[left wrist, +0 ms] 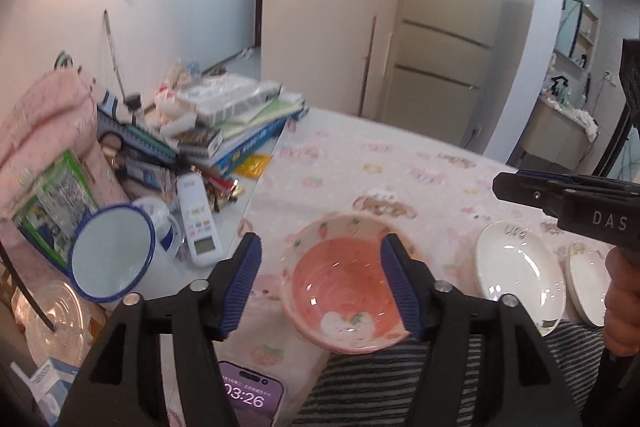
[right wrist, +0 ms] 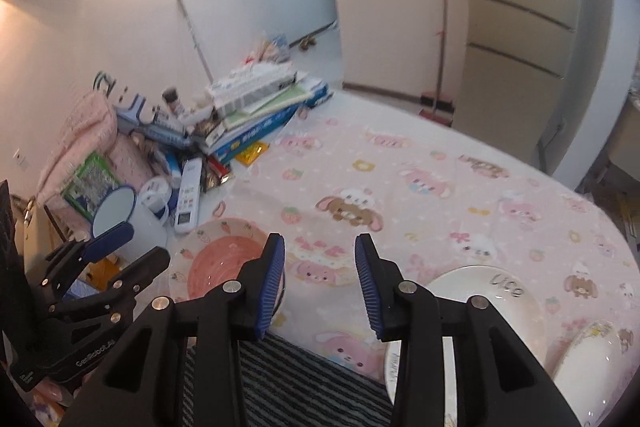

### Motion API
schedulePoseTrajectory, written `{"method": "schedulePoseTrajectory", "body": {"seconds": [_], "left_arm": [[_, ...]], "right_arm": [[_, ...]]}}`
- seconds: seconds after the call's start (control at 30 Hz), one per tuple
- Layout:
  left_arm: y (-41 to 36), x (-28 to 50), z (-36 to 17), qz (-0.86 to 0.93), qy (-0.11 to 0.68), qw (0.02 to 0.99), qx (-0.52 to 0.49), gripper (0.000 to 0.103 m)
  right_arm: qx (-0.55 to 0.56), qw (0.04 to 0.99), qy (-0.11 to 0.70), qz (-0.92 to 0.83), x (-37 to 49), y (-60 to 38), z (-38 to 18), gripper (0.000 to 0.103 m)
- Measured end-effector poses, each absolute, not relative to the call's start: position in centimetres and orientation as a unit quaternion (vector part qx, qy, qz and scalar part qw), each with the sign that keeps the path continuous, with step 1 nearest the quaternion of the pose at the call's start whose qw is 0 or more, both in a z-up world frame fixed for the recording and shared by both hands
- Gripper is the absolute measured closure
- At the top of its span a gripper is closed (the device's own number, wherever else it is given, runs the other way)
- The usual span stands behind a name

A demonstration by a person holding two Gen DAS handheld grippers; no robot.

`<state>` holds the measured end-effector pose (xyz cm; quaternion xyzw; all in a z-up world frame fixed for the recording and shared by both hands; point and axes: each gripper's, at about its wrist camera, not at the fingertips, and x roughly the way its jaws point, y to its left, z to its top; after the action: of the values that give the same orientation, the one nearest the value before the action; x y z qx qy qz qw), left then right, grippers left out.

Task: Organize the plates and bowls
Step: 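Move the right tool over to the white plates on the table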

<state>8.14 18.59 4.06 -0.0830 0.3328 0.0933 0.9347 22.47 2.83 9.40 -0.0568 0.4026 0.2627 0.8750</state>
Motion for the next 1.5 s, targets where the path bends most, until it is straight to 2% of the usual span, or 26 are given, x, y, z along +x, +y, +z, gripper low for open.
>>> {"method": "schedulePoseTrajectory", "body": {"seconds": [0.23, 0.3, 0.33, 0.37, 0.4, 0.5, 0.57, 0.7, 0.77, 0.8, 1.0, 1.17, 1.27, 1.43, 1.5], "left_arm": [[14.3, 6.4, 8.3, 0.066, 0.259, 0.962, -0.049, 0.017], [12.7, 5.4, 9.5, 0.049, 0.236, 0.970, -0.043, 0.012], [12.0, 4.8, 10.1, 0.042, 0.221, 0.974, -0.038, 0.010], [11.1, 4.1, 10.7, 0.039, 0.199, 0.979, -0.031, 0.003], [10.4, 3.4, 11.2, 0.040, 0.181, 0.982, -0.026, 0.000], [8.3, 1.5, 12.5, 0.035, 0.143, 0.989, -0.015, 0.000], [7.2, 0.1, 13.1, 0.017, 0.126, 0.992, -0.017, 0.000], [5.2, -2.1, 14.4, 0.019, 0.076, 0.997, -0.005, 0.000], [4.6, -2.8, 14.8, -0.022, 0.048, 0.998, -0.013, 0.000], [4.5, -3.1, 14.9, -0.048, 0.037, 0.998, -0.019, 0.000], [2.2, -4.0, 15.1, -0.036, -0.023, 0.999, -0.020, 0.000], [0.0, -3.8, 14.6, -0.035, -0.042, 0.999, 0.000, 0.000], [-1.2, -3.2, 14.7, -0.054, -0.020, 0.998, 0.007, 0.000], [-1.7, -0.7, 15.0, -0.113, 0.051, 0.990, -0.068, 0.000], [-2.8, -0.1, 15.0, -0.114, 0.054, 0.990, -0.053, 0.000]], "right_arm": [[-0.034, 0.928, 0.305, 0.213, 17.3, -4.9, 15.8, 0.064], [-0.026, 0.936, 0.283, 0.205, 15.8, -6.9, 17.1, 0.060], [-0.023, 0.942, 0.269, 0.201, 14.8, -8.1, 17.9, 0.054], [-0.022, 0.945, 0.260, 0.196, 14.2, -8.9, 18.3, 0.052], [-0.026, 0.952, 0.245, 0.181, 13.2, -10.0, 18.9, 0.052], [-0.016, 0.967, 0.207, 0.149, 10.7, -12.9, 20.1, 0.050], [-0.002, 0.972, 0.186, 0.146, 9.3, -14.7, 20.6, 0.038], [0.015, 0.980, 0.147, 0.136, 6.7, -18.0, 21.2, 0.032], [0.019, 0.983, 0.125, 0.130, 5.5, -19.4, 21.3, 0.019], [0.018, 0.985, 0.112, 0.127, 4.9, -20.0, 21.4, 0.018], [-0.008, 0.996, 0.042, 0.078, 1.1, -22.8, 21.2, 0.017], [-0.001, 0.997, 0.039, 0.059, -0.9, -25.3, 20.8, 0.017], [-0.014, 0.999, 0.037, 0.035, -2.1, -27.0, 20.6, 0.017], [-0.041, 0.997, 0.061, -0.005, -3.0, -28.8, 20.0, 0.017], [-0.031, 0.997, 0.070, -0.013, -3.1, -29.8, 19.5, 0.016]]}}
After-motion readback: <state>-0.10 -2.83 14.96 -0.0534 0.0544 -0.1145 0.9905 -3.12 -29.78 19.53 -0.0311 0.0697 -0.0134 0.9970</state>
